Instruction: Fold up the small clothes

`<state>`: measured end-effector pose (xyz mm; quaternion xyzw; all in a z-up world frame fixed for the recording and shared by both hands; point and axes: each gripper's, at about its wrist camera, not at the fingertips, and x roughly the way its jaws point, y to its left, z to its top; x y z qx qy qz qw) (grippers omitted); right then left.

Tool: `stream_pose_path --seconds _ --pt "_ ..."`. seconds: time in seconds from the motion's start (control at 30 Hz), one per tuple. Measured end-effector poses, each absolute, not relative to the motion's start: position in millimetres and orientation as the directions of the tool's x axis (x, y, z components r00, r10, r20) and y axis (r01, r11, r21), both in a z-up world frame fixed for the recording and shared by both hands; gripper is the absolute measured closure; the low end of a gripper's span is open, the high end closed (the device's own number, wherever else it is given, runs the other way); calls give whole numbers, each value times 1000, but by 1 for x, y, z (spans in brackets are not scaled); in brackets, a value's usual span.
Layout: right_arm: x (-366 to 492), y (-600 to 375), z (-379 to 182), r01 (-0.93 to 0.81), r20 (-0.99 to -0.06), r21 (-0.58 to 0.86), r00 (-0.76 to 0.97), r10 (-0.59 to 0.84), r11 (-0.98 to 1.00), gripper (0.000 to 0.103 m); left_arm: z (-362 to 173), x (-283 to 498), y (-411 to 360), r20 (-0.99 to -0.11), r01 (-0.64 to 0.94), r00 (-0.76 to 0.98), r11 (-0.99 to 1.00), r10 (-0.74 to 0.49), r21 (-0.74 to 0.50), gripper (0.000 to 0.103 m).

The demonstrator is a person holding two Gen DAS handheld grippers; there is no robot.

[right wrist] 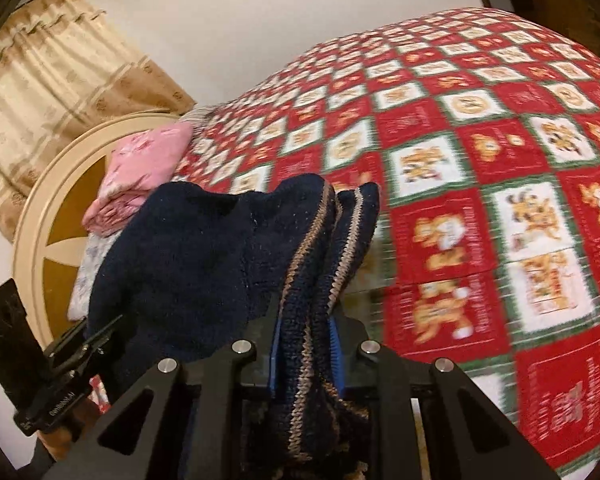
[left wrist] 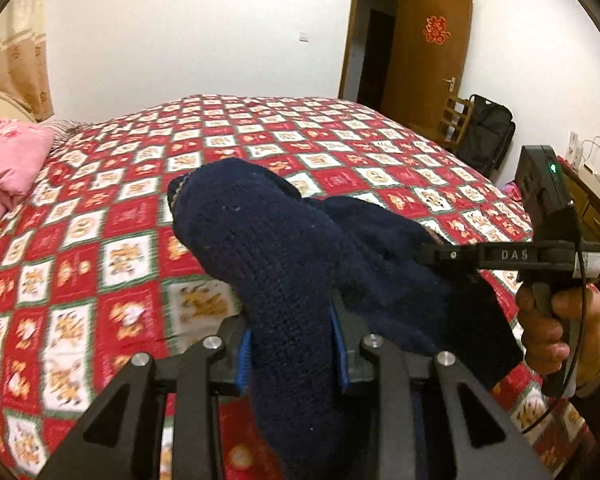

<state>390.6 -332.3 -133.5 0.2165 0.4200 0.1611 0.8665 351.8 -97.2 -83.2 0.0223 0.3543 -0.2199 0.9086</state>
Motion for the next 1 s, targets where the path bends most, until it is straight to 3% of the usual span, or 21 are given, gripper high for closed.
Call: stream_pose_path --seconds 0.43,1.0 --pt "385 -204 -111 -275 -610 544 519 599 793 83 -53 303 0 -614 292 733 951 -292 -105 70" --pt "379 -64 -109 -420 -624 527 399 672 739 84 -61 253 119 -596 117 781 982 -184 -150 70"
